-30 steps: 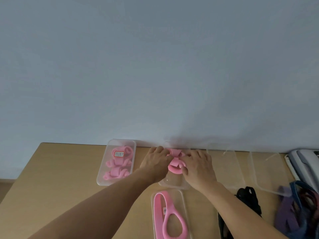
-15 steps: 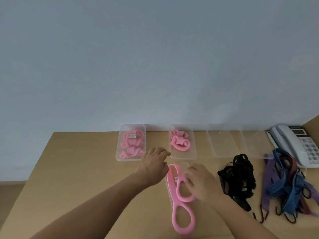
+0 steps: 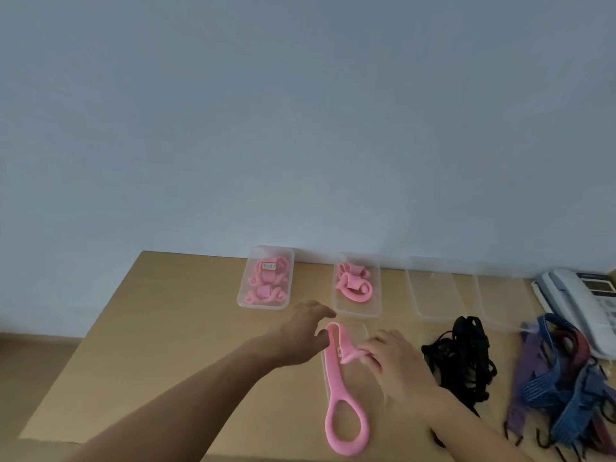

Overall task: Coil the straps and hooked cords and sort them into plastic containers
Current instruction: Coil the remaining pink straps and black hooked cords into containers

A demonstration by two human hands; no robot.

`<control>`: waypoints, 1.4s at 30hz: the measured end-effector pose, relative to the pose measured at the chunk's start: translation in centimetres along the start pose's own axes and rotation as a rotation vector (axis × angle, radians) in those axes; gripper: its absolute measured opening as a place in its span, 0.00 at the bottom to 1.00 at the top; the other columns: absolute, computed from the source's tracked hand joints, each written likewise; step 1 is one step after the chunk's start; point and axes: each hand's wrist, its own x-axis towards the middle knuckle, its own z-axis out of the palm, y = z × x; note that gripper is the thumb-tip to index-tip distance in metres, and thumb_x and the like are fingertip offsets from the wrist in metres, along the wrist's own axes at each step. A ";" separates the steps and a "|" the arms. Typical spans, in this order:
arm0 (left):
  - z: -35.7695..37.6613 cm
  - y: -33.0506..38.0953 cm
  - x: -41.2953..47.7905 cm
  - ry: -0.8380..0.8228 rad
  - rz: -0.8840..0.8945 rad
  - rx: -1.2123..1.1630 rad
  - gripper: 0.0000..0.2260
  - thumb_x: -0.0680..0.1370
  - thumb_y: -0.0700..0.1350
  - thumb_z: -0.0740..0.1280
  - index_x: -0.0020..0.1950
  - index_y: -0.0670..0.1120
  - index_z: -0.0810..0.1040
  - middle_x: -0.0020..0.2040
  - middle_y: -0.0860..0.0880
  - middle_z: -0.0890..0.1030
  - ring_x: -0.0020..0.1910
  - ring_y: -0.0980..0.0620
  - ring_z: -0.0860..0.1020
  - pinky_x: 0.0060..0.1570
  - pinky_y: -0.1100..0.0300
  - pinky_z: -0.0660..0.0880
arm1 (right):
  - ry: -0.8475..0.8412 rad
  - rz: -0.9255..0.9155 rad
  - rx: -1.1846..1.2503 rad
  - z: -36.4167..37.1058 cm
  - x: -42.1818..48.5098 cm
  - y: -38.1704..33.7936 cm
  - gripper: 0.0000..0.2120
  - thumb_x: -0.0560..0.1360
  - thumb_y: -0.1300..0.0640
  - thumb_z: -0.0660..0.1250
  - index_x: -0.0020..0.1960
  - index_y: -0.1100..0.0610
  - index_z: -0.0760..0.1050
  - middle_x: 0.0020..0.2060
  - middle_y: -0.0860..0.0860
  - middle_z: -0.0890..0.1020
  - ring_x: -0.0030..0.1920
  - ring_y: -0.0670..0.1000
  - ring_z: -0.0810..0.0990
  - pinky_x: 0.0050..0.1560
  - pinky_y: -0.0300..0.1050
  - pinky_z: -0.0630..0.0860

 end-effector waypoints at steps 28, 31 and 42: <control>-10.5 10.0 -1.8 -0.215 -0.023 -1.129 0.18 0.77 0.54 0.59 0.44 0.42 0.82 0.41 0.39 0.82 0.36 0.40 0.80 0.32 0.55 0.78 | 0.531 -0.233 0.431 -18.5 3.2 -6.1 0.07 0.73 0.62 0.74 0.46 0.51 0.83 0.39 0.43 0.82 0.40 0.44 0.80 0.40 0.35 0.74; -10.2 10.0 -1.7 -0.168 -0.001 -1.101 0.19 0.78 0.56 0.62 0.47 0.40 0.81 0.41 0.39 0.81 0.35 0.41 0.80 0.30 0.55 0.78 | 0.526 -0.215 0.500 -18.4 2.8 -5.8 0.06 0.72 0.64 0.74 0.47 0.54 0.84 0.38 0.44 0.83 0.40 0.45 0.81 0.40 0.37 0.76; -11.1 10.0 -3.0 -0.153 0.134 -1.061 0.12 0.78 0.47 0.68 0.53 0.39 0.73 0.44 0.42 0.83 0.33 0.47 0.82 0.29 0.58 0.79 | 0.075 0.030 1.096 -19.5 1.9 -5.3 0.24 0.75 0.40 0.63 0.40 0.61 0.81 0.32 0.56 0.82 0.29 0.53 0.75 0.31 0.43 0.73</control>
